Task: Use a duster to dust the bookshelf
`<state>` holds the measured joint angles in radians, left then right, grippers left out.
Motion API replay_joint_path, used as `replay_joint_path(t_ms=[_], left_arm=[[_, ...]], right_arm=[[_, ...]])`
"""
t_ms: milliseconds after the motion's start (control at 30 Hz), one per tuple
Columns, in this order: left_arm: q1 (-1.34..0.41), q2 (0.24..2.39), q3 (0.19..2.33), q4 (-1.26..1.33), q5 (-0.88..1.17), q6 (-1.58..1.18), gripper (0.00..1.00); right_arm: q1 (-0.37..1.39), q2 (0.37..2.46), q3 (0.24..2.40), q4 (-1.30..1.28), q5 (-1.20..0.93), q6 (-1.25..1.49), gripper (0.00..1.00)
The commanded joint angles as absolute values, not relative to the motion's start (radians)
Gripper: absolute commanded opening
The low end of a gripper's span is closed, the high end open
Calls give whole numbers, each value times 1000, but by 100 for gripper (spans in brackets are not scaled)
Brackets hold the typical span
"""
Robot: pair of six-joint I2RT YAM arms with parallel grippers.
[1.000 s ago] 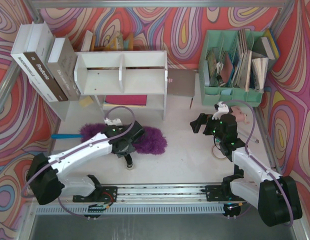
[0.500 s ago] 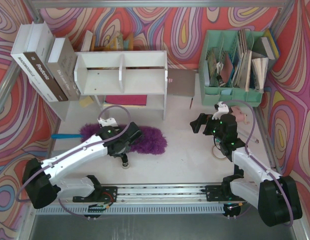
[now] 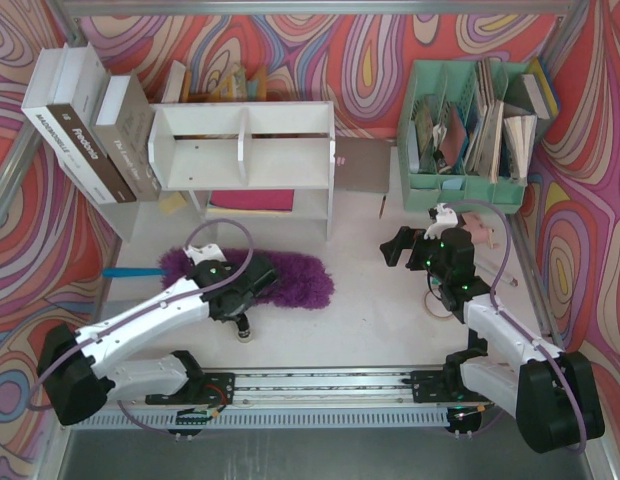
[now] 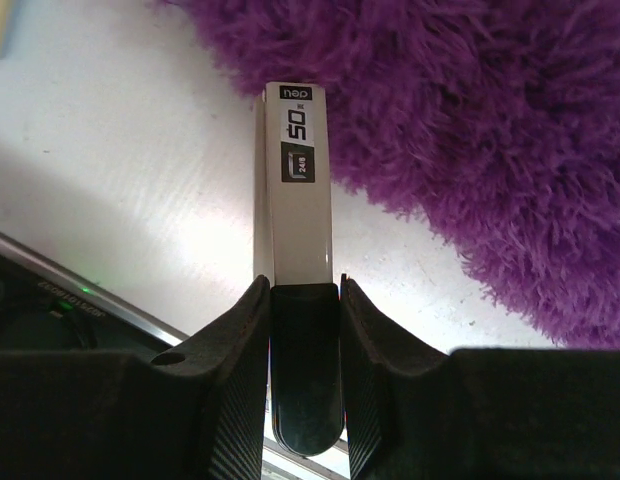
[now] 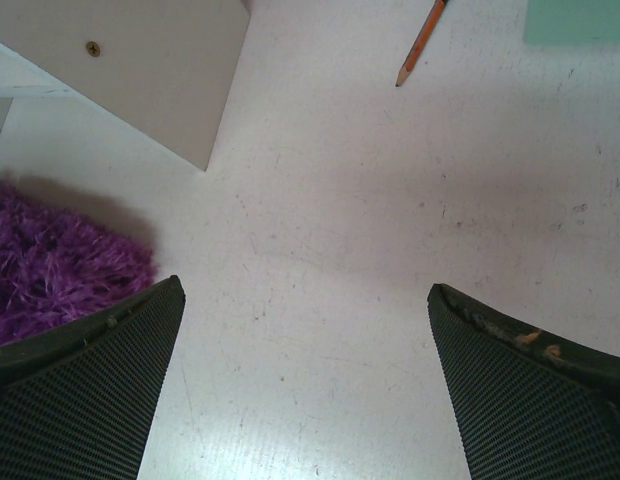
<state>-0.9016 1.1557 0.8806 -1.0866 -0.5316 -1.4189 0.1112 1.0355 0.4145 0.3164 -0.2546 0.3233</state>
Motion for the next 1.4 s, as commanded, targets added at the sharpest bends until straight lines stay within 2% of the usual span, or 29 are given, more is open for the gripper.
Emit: replay_joint_path(t_ms=[0, 300, 467, 700, 867, 967, 1367], left_arm=[[-905, 1112, 930, -1281, -664, -1522, 0], [-846, 1039, 914, -1371, -749, -1570, 0], [-701, 963, 857, -1313, -723, -1501, 0], [-479, 875, 865, -1394, -790, -1436, 0], [-272, 781, 789, -1312, -784, -1341, 0], [-147, 779, 742, -1233, -714, -1273, 0], [63, 795, 682, -1087, -752, -1134, 0]], right_arm=[[117, 1025, 407, 337, -244, 334, 99], [117, 1026, 407, 336, -248, 336, 99], [116, 1021, 406, 336, -250, 336, 99], [116, 1017, 404, 336, -252, 337, 99], [116, 1019, 402, 341, -257, 338, 99], [116, 1022, 404, 344, -260, 340, 99], [116, 1022, 404, 342, -259, 341, 99]])
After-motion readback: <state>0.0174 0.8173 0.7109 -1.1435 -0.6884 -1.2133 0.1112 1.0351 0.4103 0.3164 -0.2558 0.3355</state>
